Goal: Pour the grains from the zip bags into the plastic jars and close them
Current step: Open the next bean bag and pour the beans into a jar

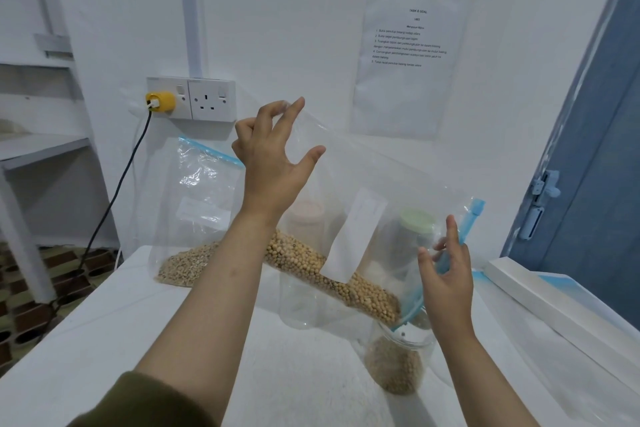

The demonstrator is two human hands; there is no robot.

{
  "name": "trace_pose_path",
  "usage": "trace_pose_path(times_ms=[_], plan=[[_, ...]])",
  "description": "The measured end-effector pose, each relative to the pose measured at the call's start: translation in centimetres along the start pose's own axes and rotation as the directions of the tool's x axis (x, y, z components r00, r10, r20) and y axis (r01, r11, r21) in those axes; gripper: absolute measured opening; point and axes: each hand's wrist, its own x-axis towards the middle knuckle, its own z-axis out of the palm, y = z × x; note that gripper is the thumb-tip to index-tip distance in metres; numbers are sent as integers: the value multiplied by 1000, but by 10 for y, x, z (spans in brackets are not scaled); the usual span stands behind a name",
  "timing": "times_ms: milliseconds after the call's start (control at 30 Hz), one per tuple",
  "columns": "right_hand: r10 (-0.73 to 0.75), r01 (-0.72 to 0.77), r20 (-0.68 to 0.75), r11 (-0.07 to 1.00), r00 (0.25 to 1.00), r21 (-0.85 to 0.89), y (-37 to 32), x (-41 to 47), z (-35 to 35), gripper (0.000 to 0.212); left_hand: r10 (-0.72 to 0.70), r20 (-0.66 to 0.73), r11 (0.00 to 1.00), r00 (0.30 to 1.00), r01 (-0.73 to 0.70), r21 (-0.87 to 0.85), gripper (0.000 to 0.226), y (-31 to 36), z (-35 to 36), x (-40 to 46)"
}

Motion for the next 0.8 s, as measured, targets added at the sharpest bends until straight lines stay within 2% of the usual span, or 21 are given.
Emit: trace_pose_path(times_ms=[800], plan=[[15,-15,-8,999,1000,29,0,-1,-1,66,16,-2,1000,1000,-16,5,65,0,3,0]])
